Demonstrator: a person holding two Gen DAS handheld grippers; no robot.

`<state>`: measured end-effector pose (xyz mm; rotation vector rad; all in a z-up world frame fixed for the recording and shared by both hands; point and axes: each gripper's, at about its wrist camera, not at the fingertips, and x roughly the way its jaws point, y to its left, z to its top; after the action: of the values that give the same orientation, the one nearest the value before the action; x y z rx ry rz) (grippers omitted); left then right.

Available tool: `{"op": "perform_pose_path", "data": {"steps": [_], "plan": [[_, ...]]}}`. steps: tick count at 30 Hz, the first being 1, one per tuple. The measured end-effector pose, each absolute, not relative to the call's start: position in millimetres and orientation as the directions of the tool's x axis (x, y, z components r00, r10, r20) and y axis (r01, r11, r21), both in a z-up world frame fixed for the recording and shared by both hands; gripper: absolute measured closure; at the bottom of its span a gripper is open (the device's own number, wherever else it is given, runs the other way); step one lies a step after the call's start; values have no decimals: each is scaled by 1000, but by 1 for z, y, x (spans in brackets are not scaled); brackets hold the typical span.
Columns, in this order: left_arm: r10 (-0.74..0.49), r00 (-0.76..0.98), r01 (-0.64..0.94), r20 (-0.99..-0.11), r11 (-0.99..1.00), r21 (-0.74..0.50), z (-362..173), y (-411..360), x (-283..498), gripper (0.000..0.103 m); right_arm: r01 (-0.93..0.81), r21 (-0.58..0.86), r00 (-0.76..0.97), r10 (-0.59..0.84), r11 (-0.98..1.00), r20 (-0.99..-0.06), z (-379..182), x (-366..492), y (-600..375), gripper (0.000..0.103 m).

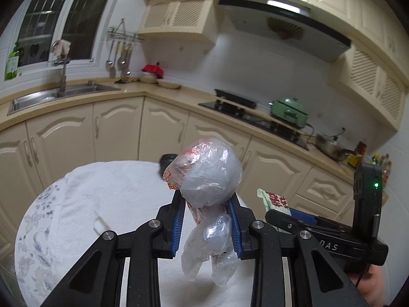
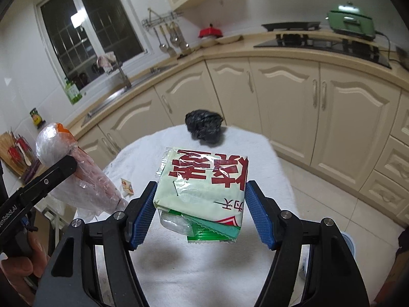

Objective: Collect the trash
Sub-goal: 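Carry the plastic bag and snack pack over the blue bin and open both tools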

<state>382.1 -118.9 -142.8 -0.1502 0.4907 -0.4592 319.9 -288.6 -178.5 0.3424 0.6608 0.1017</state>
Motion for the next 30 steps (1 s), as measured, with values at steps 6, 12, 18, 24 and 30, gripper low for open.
{"op": "perform_pose_path", "data": {"steps": [6, 12, 18, 24, 30], "plan": [[-539, 742, 481, -400, 843, -242, -135, -180, 371, 75, 86, 354, 829, 130, 931, -544, -162, 280, -336, 33], [-642, 647, 600, -410, 761, -245, -136, -257, 374, 75, 212, 352, 847, 8, 912, -531, -154, 233, -400, 33], [-719, 512, 689, -470, 670, -274, -155, -337, 388, 75, 356, 355, 815, -102, 865, -570, -172, 201, -465, 33], [-719, 395, 736, -572, 620, -271, -189, -413, 419, 75, 459, 374, 764, -143, 806, -630, -211, 186, -521, 33], [-674, 308, 757, -672, 601, -256, -213, -497, 478, 75, 527, 403, 711, -128, 748, -692, -258, 187, -565, 33]]}}
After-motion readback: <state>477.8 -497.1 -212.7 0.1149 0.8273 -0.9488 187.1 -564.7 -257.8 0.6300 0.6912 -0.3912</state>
